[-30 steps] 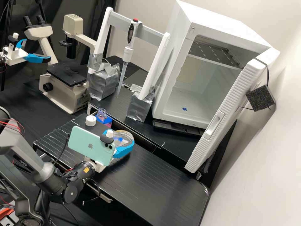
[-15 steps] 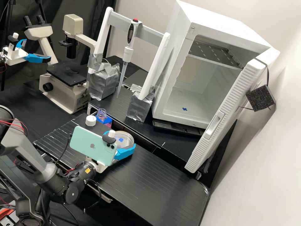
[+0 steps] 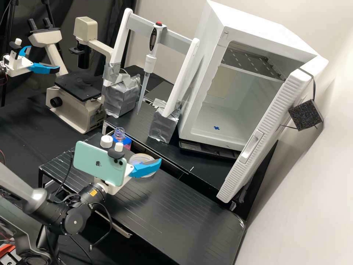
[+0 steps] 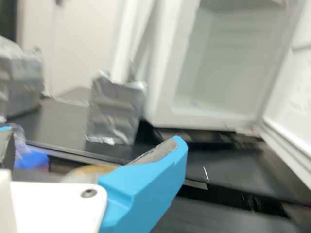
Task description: Close the lid
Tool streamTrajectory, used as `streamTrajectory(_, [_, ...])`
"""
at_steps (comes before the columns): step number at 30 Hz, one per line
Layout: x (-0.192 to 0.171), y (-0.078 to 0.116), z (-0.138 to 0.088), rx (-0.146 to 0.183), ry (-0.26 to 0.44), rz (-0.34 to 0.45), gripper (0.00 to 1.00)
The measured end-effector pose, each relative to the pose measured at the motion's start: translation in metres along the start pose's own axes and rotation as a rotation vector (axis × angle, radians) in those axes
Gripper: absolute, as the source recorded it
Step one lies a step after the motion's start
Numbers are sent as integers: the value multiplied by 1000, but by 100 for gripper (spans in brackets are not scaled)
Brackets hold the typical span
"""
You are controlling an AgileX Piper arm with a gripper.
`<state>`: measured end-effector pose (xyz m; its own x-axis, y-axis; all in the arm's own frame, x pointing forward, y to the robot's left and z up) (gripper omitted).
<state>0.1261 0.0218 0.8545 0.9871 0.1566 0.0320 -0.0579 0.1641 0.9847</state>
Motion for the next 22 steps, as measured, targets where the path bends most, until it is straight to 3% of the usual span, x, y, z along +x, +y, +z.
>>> streamTrajectory(6, [4,-1,-15,44,103,22,100])
streamTrajectory(7, [5,-1,-18,64,111,33,100])
streamTrajectory(13, [19,-1,-30,263,149,162,100])
streamTrajectory(15, [25,-5,-28,305,154,177,100])
streamTrajectory(19, [33,-15,-24,359,103,152,100])
streamTrajectory(22, [35,-18,-22,368,88,142,100])
